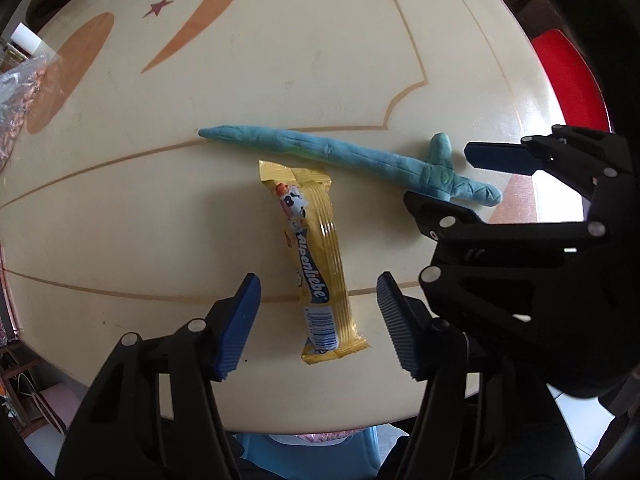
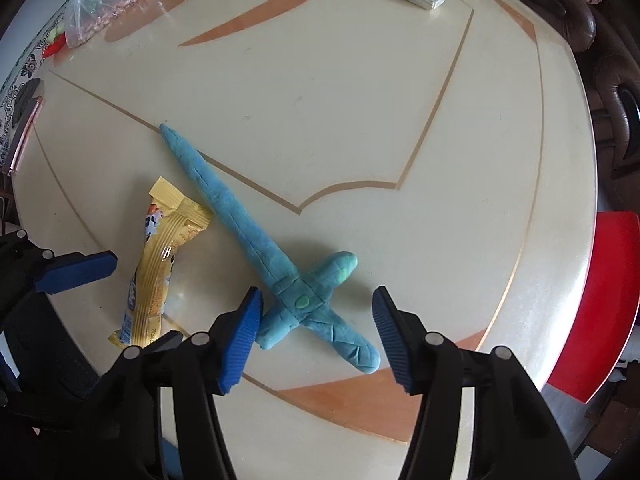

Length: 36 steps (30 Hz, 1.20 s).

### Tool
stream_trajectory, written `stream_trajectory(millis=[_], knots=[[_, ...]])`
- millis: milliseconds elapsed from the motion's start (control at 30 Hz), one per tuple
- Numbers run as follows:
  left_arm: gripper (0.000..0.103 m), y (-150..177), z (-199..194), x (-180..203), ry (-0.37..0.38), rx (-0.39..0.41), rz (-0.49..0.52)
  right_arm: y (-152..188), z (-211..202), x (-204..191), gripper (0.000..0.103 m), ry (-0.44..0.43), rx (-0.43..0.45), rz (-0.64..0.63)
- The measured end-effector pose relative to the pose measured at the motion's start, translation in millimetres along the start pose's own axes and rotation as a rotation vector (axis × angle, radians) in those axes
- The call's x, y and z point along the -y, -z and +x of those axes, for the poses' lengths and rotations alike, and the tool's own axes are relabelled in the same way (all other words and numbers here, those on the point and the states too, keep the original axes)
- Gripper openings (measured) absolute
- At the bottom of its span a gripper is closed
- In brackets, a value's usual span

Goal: Collect trash
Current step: 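Grasp the yellow snack wrapper with the left tool while the right tool grasps the teal plush sword, then carry the wrapper and plush sword with both tools down over the bin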

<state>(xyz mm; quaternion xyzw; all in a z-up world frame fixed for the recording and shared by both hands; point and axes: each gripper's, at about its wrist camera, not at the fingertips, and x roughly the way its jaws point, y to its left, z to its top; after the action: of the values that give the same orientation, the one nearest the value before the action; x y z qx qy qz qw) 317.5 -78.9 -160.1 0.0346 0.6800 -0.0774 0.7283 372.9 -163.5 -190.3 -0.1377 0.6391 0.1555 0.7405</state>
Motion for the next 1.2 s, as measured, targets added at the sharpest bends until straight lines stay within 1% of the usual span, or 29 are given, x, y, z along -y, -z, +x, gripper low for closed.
stream_trajectory(millis=[67,100,133,300,333,367,400,467,500,600,667,833,867,967,1067,1200], knots=[[0.055,-1,4,-4,0.007,-0.009,-0.012,2,0,-2,0.053,0.011,0.011,0.006],[0.055,-1,6,-7,0.007,-0.015,-0.023,2,-2,-6,0.049,0.018,0.017,0.007],[0.054,-2,8,-9,0.01,-0.019,-0.025,3,-3,-7,0.043,0.019,0.023,0.012],[0.053,-1,8,-15,0.006,-0.012,-0.021,8,-3,-9,0.041,0.019,0.035,0.042],[0.051,-2,8,-16,0.004,-0.011,-0.022,9,-3,-10,0.041,0.021,0.036,0.048],[0.046,-3,8,-16,-0.002,-0.008,-0.021,8,-3,-8,0.041,0.024,0.036,0.052],[0.044,-6,6,-15,-0.003,-0.006,-0.023,9,-3,-9,0.04,0.027,0.037,0.056],[0.035,-11,6,-21,0.016,-0.006,-0.026,13,-5,-10,0.04,0.03,0.042,0.067],[0.034,-12,6,-24,0.022,-0.008,-0.029,14,-5,-11,0.04,0.029,0.044,0.074],[0.031,-14,5,-28,0.006,0.002,-0.03,11,-6,-4,0.04,0.023,0.038,0.084],[0.025,-15,3,-31,0.009,0.006,-0.034,11,-7,-4,0.04,0.024,0.037,0.083],[0.023,-17,-3,-34,-0.01,0.034,-0.018,10,-10,2,0.039,0.015,0.048,0.105],[0.023,-13,-4,-29,-0.011,0.038,-0.015,10,-11,4,0.039,0.012,0.052,0.111],[0.023,-13,-7,-32,-0.009,0.05,-0.012,9,-16,7,0.039,0.014,0.063,0.13],[0.023,-13,-11,-38,-0.006,0.062,-0.012,14,-26,12,0.039,0.016,0.083,0.141],[0.023,-9,-22,-48,-0.026,0.105,0.002,22,-44,15,0.039,0.019,0.124,0.157]])
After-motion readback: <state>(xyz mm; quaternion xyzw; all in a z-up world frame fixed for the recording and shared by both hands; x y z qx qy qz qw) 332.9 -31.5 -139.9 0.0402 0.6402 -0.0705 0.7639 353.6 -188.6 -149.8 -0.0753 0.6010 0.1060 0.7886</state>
